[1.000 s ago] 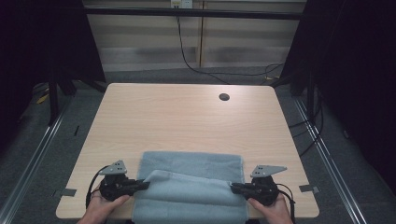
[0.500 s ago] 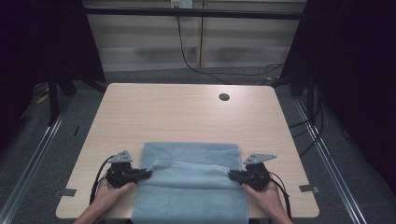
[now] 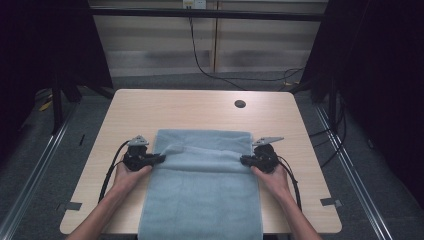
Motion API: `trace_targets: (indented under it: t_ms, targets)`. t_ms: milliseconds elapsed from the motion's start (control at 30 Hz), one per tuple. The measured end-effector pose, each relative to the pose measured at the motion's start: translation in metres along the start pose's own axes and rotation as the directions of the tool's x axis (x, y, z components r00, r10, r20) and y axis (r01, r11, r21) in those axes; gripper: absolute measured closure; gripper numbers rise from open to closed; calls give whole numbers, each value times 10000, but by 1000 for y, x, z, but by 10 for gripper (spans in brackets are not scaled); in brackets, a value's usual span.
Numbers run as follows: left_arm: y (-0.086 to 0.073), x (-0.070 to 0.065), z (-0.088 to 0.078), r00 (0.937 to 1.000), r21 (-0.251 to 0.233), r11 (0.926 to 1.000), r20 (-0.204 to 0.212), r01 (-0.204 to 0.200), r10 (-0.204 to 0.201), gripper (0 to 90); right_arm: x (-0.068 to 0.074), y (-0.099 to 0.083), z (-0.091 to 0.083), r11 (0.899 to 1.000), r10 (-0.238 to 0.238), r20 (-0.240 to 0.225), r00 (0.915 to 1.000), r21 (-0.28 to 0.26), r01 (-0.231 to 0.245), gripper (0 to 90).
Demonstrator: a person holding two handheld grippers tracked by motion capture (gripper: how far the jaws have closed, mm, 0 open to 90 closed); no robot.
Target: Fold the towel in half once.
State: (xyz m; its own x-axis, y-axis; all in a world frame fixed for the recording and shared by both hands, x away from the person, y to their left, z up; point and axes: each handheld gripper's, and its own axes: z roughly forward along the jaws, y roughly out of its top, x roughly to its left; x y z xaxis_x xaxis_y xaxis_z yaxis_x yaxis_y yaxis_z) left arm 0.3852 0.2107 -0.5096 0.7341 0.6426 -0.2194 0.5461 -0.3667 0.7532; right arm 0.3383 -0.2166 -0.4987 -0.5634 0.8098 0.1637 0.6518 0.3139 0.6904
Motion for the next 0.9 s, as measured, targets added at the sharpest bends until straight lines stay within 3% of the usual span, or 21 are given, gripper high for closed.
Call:
trace_targets:
  t_ms: [133,233,367,433,567,633,733,833,900]
  targets:
    - [17,11,15,9991,65,10000,-412,65,-62,843,-16,15,10,9999,78,213,9997,98,-81,843]
    - [24,19,23,9975,-104,9997,-661,230,-236,844,-21,26,19,9998,-21,628,9980,201,9,844]
    - [36,30,33,9948,-143,9988,-898,460,-471,843,-28,37,27,9998,68,780,9969,196,-83,844]
    - [42,34,39,9941,-108,9994,-1039,314,-323,842,-30,41,30,9997,51,975,9952,224,-73,844]
    - [48,40,48,9943,-292,9984,-939,487,-512,841,-30,46,32,9989,-210,1476,9888,447,145,845]
    - [52,40,52,9941,-218,9985,-950,509,-527,840,-35,48,32,9988,-59,1565,9877,487,-18,845]
    - [57,36,56,9923,-144,9982,-1091,577,-589,842,-40,56,36,9975,-84,2096,9778,707,-66,845]
    - [56,39,57,9903,-383,9938,-880,1043,-1073,843,-48,61,39,9976,187,2139,9767,605,-324,845]
    - [55,40,56,9899,-458,9924,-792,1145,-1179,844,-51,61,39,9980,382,1955,9800,425,-474,845]
